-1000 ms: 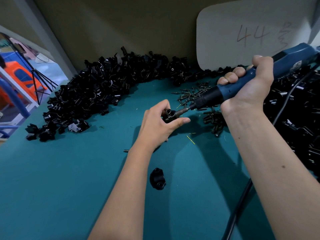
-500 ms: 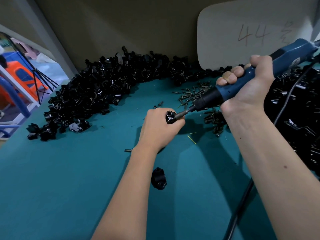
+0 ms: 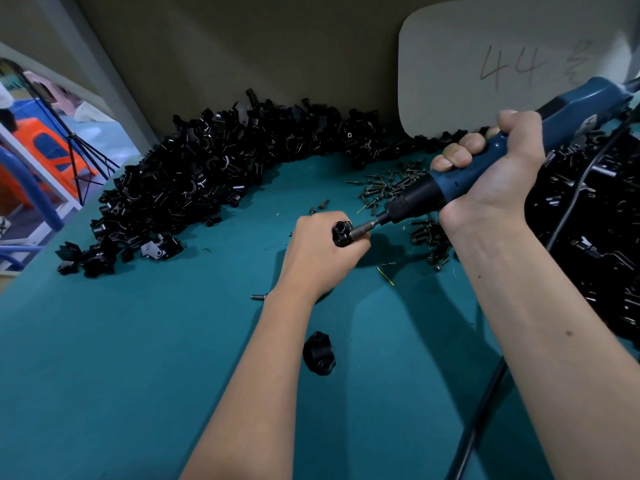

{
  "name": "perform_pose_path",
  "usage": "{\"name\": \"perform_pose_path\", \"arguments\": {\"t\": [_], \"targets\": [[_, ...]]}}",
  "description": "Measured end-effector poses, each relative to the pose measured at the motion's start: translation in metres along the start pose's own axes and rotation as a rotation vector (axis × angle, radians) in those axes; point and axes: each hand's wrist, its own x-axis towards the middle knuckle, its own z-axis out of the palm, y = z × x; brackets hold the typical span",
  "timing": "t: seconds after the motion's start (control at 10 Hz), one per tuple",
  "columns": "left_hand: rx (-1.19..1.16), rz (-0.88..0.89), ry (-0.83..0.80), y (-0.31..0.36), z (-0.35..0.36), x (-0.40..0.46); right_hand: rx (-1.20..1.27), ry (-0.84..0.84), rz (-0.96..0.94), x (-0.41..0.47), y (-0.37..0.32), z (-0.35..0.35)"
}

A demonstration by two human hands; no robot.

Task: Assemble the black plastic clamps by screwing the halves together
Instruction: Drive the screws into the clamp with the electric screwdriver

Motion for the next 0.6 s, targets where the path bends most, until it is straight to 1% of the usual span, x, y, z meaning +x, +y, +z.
{"name": "perform_pose_path", "arguments": {"t": [0.3,0.6], "targets": [[-0.005,0.013,0.034,-0.0075,0.0050,0.0024,-0.007,-0.009,0.003,-0.0010,-0.0008,0.0010],[-0.021,0.013,0.022,-0.0059,0.0056,0.0013,-0.008,-0.011,-0.005,-0.0024,0.0003,0.0030]]}}
